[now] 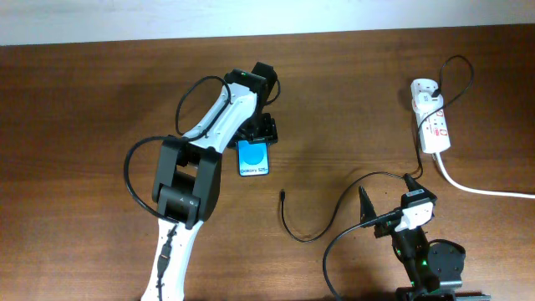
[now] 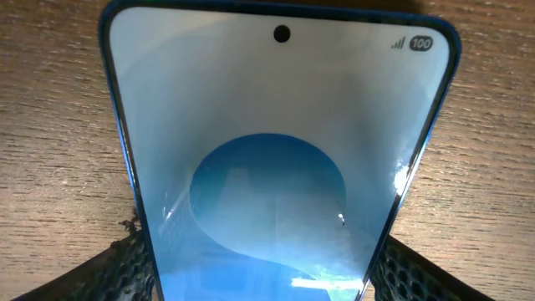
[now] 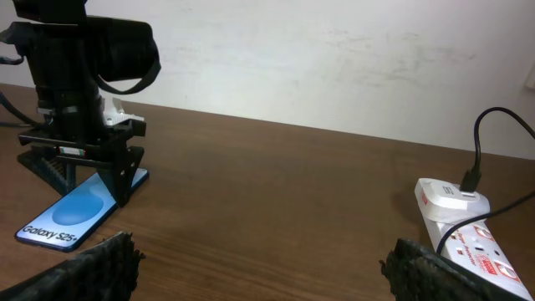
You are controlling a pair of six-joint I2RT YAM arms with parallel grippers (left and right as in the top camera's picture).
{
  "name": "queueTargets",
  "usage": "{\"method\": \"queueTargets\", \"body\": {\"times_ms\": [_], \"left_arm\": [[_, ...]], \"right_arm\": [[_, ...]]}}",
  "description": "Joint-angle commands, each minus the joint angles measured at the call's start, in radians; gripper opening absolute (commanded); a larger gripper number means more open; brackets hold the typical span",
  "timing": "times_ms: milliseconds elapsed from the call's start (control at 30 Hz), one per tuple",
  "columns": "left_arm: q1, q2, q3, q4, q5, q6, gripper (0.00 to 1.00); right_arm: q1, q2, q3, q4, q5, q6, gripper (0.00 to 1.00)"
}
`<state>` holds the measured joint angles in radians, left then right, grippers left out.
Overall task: Plug charger to phone and switch on socket
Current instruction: 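Close the left gripper on the phone's top end, then lift the phone upright with the left gripper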
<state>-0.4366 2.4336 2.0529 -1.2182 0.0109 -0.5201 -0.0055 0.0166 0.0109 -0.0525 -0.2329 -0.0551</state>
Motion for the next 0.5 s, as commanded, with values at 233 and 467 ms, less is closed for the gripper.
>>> {"method": "queueTargets", "body": {"times_ms": [233,467], "left_arm": [[0.001,0.005,0.051,-0.025,-0.007,0.024,0.8],[0.001,0.004,0.086,-0.104,0.103,0.096,0.8]], "right_arm": [[0.007,-0.004,-0.005,-0.005,0.002,0.007,0.98],[0.007,-0.004,-0.005,-0.005,0.002,0.007,0.98]]}}
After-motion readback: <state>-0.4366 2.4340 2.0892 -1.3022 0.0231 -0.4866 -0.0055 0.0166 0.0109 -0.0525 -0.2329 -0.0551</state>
